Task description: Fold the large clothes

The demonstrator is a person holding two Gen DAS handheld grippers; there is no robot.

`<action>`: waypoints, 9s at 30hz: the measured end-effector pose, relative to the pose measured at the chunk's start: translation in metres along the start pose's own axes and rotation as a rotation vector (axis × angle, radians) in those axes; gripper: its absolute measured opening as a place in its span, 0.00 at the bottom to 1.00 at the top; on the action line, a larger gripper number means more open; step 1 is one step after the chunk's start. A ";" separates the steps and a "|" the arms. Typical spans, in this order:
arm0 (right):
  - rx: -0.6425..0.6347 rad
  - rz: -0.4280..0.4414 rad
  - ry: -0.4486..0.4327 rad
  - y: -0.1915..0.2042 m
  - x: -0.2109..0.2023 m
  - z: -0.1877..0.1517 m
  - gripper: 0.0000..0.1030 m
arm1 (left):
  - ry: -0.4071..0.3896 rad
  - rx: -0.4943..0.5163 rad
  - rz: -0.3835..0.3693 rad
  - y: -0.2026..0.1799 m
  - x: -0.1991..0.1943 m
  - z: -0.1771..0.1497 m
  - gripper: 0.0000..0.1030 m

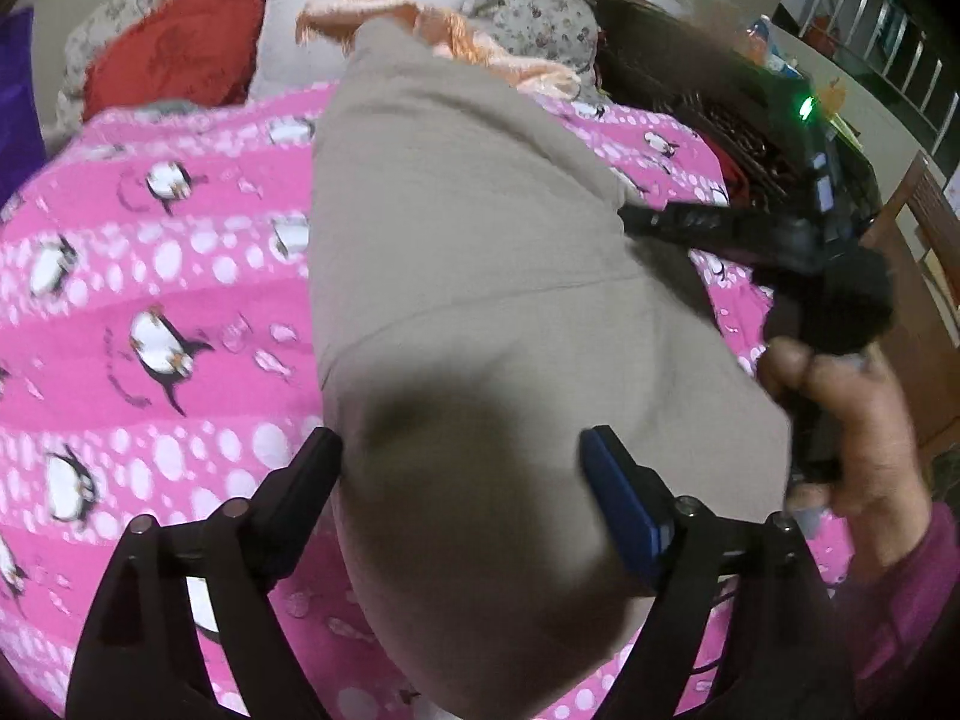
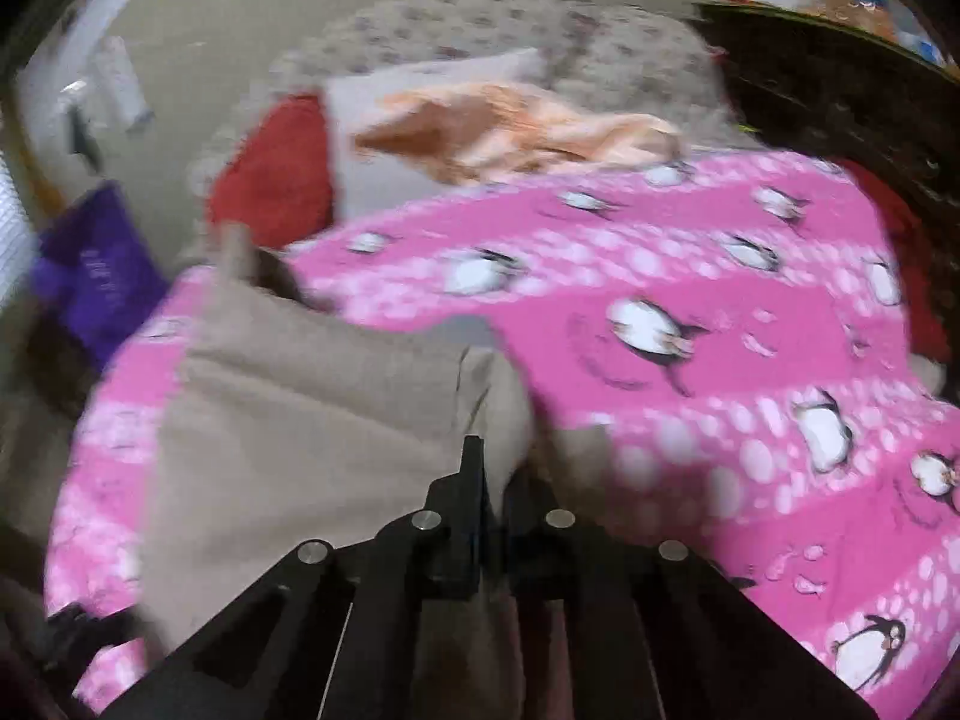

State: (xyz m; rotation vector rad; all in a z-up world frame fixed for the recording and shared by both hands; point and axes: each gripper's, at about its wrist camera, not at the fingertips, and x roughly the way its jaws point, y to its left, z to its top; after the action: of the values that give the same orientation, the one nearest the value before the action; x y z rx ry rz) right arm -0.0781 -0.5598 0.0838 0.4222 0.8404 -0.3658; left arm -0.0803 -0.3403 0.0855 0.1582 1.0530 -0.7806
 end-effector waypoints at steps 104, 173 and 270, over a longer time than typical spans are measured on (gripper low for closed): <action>0.095 0.613 0.283 0.103 -0.114 -0.202 0.24 | 0.030 -0.028 0.075 0.075 -0.145 -0.165 0.77; -0.363 0.056 -0.028 0.150 -0.218 -0.204 0.76 | -0.153 -0.035 0.330 0.040 -0.168 -0.139 0.83; -0.251 0.032 -0.037 0.174 -0.207 -0.206 0.98 | -0.142 -0.109 0.379 0.062 -0.173 -0.144 0.83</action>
State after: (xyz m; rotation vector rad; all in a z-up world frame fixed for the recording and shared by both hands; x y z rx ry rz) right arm -0.2539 -0.2789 0.1587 0.1949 0.8308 -0.2336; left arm -0.1883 -0.1404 0.1403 0.1989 0.8934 -0.3853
